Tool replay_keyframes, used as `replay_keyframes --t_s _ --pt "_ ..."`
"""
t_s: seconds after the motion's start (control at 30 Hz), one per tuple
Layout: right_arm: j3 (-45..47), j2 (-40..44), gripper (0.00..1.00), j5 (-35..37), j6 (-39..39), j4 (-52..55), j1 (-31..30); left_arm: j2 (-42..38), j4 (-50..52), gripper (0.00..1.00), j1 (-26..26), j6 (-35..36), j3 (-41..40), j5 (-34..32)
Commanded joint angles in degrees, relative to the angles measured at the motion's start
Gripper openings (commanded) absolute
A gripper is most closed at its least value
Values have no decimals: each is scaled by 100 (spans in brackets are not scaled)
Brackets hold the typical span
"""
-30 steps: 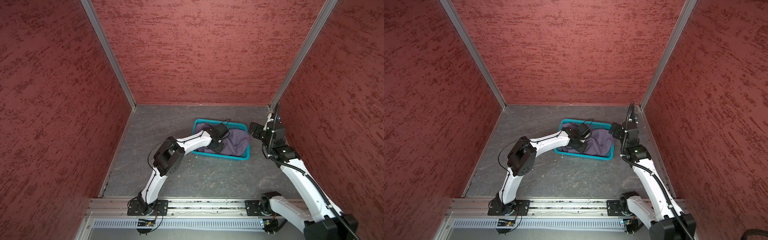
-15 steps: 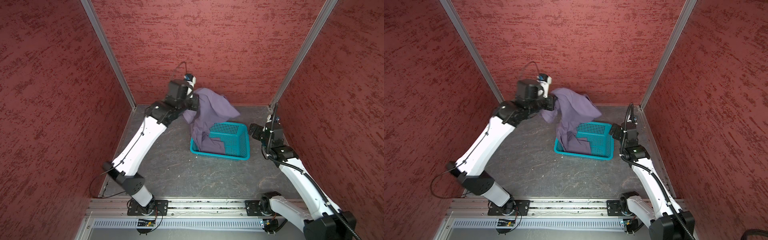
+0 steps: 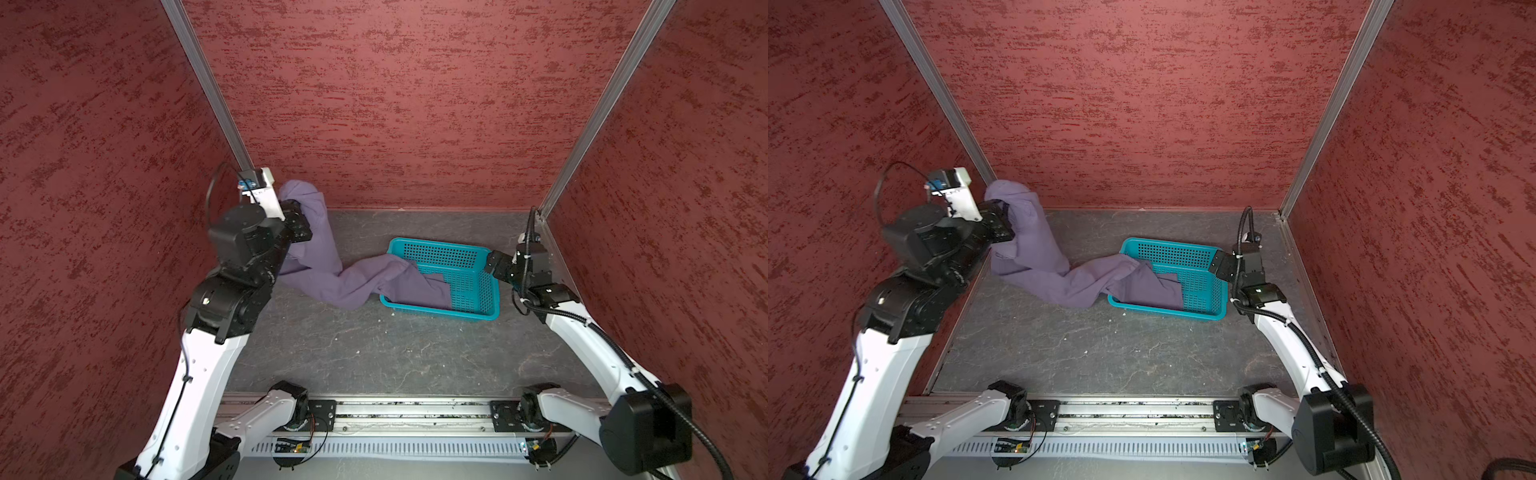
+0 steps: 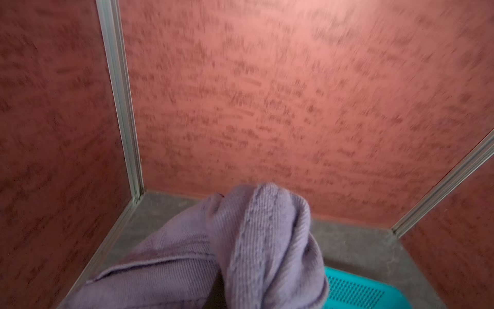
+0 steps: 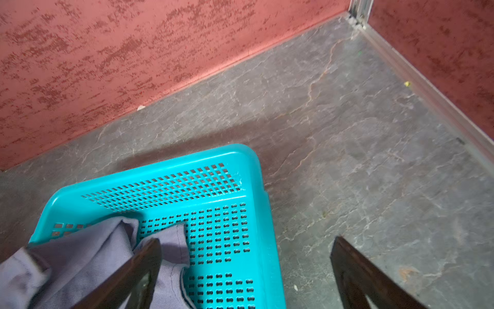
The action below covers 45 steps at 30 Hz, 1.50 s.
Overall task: Fold and stack the trousers
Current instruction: Place the trousers at the middle-left of the table.
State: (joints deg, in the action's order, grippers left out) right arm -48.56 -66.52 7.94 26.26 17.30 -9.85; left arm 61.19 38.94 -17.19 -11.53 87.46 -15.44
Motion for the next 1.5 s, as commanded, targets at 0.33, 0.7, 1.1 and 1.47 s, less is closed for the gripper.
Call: replay_keyframes --t_s 0.33,0.7,1.1,1.47 --pt "40 193 99 -85 28 7 11 1546 80 100 -22 -419 -667 1813" --pt "-53 -115 99 -347 213 -188 15 3409 662 99 -1488 596 5 1839" --pt "93 -53 99 -211 211 -129 11 4746 677 74 -2125 787 226 1463" --pt "91 -168 99 -302 252 -174 10 5546 621 77 -2164 897 454 772"
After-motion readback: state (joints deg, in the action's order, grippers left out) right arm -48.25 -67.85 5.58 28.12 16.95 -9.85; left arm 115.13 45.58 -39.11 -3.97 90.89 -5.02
